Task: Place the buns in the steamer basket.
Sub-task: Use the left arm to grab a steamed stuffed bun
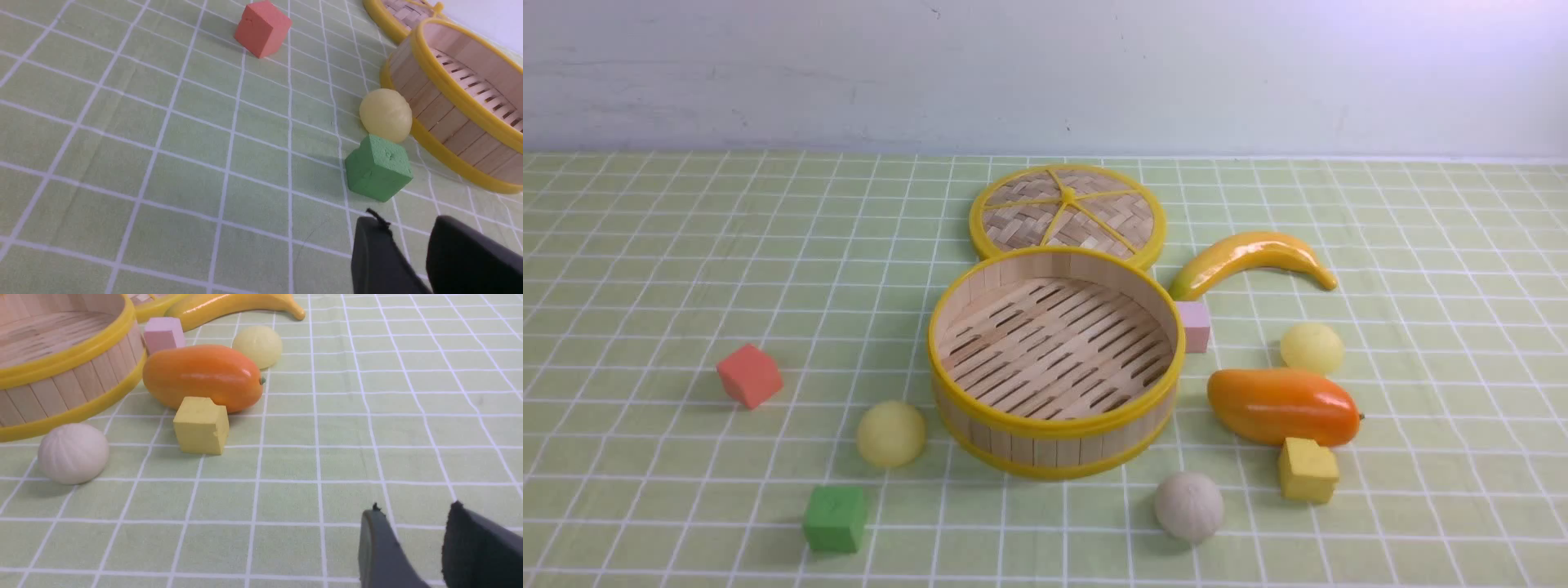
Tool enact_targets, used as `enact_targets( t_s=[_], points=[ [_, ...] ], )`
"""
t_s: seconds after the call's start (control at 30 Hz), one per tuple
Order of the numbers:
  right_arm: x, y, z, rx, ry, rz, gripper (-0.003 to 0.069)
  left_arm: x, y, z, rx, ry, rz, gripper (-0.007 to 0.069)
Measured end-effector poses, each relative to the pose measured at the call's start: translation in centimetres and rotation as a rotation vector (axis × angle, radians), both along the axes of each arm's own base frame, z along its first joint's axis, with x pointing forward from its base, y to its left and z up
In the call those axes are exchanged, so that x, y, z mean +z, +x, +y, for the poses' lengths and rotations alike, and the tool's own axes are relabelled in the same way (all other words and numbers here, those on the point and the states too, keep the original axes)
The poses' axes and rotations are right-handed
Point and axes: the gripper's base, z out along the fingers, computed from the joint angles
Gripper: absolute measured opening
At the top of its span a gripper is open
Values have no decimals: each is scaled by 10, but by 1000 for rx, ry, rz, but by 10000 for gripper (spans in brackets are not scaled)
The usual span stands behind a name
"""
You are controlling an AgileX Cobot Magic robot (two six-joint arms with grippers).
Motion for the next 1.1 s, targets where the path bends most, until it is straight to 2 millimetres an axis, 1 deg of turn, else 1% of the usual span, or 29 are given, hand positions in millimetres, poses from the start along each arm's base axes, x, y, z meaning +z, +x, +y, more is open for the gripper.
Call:
enact_targets(
  t_s=[0.77,0.83,0.87,0.9,0.93,1.03,1.1],
  points=[
    [0,0,0,0,0,0,239,1,0,0,3,-2,-17,200],
    [0,0,0,0,0,0,240,5,2,0,13,-50,-55,200],
    [0,0,0,0,0,0,241,9,2,0,25,-111,-84,202],
    [0,0,0,0,0,0,241,10,2,-1,27,-134,-88,202],
    [0,0,0,0,0,0,241,12,3,-1,37,-197,-109,203],
    [0,0,0,0,0,0,241,25,4,1,93,-482,-214,207],
    [0,0,0,0,0,0,241,31,5,4,115,-537,-272,207]
  ],
)
